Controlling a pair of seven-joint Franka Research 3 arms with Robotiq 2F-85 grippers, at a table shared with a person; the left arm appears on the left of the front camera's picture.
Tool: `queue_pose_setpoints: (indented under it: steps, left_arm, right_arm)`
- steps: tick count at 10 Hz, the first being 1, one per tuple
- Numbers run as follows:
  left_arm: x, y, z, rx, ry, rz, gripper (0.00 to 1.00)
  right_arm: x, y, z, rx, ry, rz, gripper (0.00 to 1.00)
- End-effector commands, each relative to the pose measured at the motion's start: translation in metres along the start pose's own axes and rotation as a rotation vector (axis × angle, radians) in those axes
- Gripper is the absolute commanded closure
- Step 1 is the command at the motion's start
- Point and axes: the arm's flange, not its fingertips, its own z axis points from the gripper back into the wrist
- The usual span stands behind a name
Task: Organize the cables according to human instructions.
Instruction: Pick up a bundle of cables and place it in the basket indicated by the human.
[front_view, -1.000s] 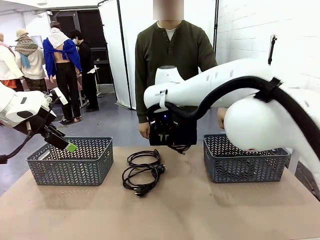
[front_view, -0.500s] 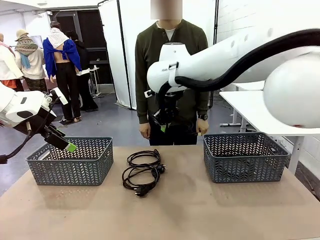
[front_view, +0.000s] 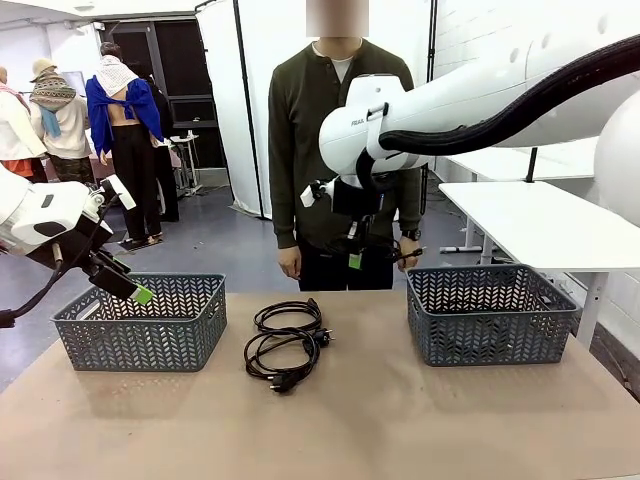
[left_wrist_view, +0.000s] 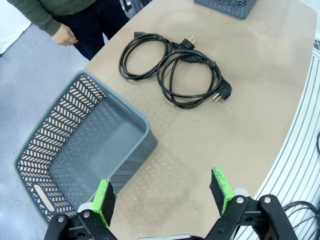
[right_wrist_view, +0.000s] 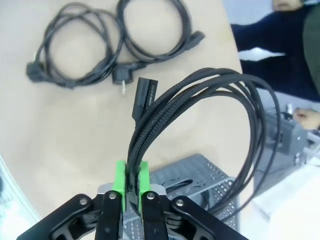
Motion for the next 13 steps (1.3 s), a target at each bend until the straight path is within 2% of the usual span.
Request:
queue_pose_setpoints:
  steps: [1, 2, 3, 8, 10, 13]
  left_arm:
    - [-0.001, 0.001, 0.000, -0.001, -0.002, 0.006, 0.00]
    - [-0.001, 0.001, 0.000, -0.001, -0.002, 0.006, 0.00]
    - [-0.001, 0.001, 0.000, -0.001, -0.002, 0.006, 0.00]
    - [-0.001, 0.001, 0.000, -0.001, -0.002, 0.006, 0.00]
    - [-0.001, 0.001, 0.000, -0.001, -0.002, 0.006, 0.00]
    - [-0.001, 0.001, 0.000, -0.001, -0.002, 0.006, 0.00]
  right_arm:
    - [-0.011, 0.007, 0.004, -0.005, 0.031, 0.025, 1.00]
    - [-0.005, 0.012, 0.003, -0.020, 0.045, -0.066, 1.00]
    - [-0.004, 0.000, 0.002, 0.007, 0.017, 0.021, 1.00]
    - [-0.004, 0.002, 0.003, 0.008, 0.027, 0.006, 1.00]
    - [-0.033, -0.012, 0.006, -0.033, 0.038, 0.017, 1.00]
    - [-0.087, -0.028, 0.009, 0.003, 0.031, 0.050, 1.00]
